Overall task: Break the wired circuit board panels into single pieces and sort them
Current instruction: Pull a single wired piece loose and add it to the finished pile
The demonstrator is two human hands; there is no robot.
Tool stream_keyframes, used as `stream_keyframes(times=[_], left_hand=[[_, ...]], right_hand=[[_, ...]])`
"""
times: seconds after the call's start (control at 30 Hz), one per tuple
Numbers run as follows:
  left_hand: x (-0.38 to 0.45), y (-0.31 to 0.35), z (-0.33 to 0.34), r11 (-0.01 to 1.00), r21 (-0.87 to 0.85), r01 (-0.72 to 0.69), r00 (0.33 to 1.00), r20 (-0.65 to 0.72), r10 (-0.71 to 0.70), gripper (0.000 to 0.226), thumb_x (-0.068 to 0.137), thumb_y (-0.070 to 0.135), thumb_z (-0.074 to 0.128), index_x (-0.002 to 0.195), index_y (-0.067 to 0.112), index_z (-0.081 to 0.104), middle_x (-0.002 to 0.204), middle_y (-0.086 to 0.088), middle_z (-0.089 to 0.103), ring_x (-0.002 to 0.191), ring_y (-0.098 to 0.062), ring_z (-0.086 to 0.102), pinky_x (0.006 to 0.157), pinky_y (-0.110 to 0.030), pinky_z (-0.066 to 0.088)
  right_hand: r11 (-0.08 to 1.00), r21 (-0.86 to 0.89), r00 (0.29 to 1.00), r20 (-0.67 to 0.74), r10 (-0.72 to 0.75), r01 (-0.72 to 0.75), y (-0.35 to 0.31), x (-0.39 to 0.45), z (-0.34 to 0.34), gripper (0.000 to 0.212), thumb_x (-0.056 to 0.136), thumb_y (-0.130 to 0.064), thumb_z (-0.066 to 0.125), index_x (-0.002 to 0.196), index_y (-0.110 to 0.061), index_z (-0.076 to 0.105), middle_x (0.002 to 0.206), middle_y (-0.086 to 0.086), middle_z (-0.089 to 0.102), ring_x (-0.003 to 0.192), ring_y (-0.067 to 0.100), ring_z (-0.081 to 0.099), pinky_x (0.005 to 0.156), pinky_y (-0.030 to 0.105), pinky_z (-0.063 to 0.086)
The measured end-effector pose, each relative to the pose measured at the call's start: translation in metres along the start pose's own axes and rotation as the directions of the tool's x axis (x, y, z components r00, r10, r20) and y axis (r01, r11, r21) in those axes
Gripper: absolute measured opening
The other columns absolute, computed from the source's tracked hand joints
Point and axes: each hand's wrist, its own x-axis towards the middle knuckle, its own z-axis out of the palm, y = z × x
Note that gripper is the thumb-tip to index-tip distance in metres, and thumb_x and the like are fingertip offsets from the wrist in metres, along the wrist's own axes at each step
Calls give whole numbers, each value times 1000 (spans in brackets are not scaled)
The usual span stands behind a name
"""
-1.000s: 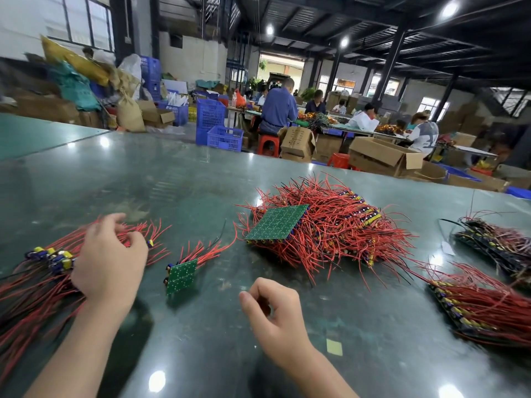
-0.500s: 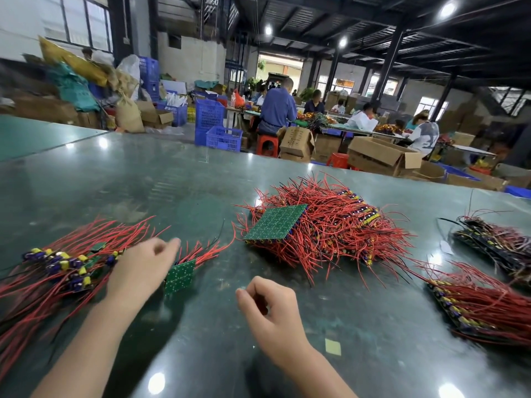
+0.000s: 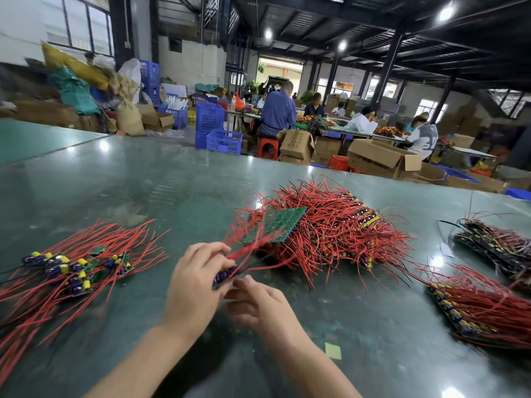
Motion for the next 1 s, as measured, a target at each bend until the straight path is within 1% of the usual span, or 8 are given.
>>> stream_keyframes(times=[0.2,0.37,0.5,0.6,0.7,0.83,0.93,1.0], left_hand=[[-4,4,5,980,51,-191,982,14,190,22,78,22,56,79,4,68,99,-5,67,95,-20,50,78,-38,45],[-6,7,6,978,44,-206,976,-64,209,11,70,8,74,80,3,70,106,-4,62,98,-23,46,80,-36,43],[-7,7,5,988,-117,-102,995,-24,99,47,48,-13,85,87,5,67,114,0,47,100,-17,43,88,-22,38],[-6,9,3,982,-184,-46,999,16,50,70,48,-13,85,102,20,55,121,1,41,104,-15,42,88,-29,41],[-4,10,6,977,-208,-42,996,69,58,77,53,-12,83,111,28,51,129,4,37,112,-14,40,98,-28,37],[-6,10,8,953,-295,-70,971,199,134,80,64,7,81,127,39,44,146,9,24,127,-5,29,107,-12,23],[-7,17,9,866,-473,162,975,209,-68,79,68,26,82,133,41,39,150,7,25,134,-2,30,107,-14,30],[-3,21,7,576,-662,480,873,297,-387,65,70,27,81,125,34,47,136,5,46,117,-3,51,94,-19,47]], right_hand=[[998,-43,998,-36,-48,47,-1,-1,0,23,97,-24,48,94,-8,64,90,11,68,85,24,64,87,41,49],[990,-102,989,-104,-109,98,-3,-4,0,16,94,-25,55,89,-13,64,84,-1,70,73,12,62,69,29,48],[980,-138,979,-126,-159,142,-2,-4,-4,7,89,-21,62,86,-17,67,77,-7,67,66,2,58,60,19,47],[982,-128,979,-127,-157,141,-1,-2,-8,6,88,-18,64,86,-19,69,71,-10,67,68,2,58,59,17,47],[993,-56,988,-110,-107,101,0,0,-10,9,90,-14,61,89,-15,69,77,-6,69,73,8,60,64,22,48],[976,212,990,-140,-29,58,-3,4,-15,16,91,-3,54,85,-5,68,77,8,69,68,16,63,64,27,50],[944,319,977,-213,-12,81,-8,7,-20,18,91,1,51,78,-3,63,66,7,64,57,12,58,56,21,50],[941,321,972,-232,-29,104,-9,8,-22,20,92,1,48,79,-4,63,65,5,67,57,11,61,59,21,53]])
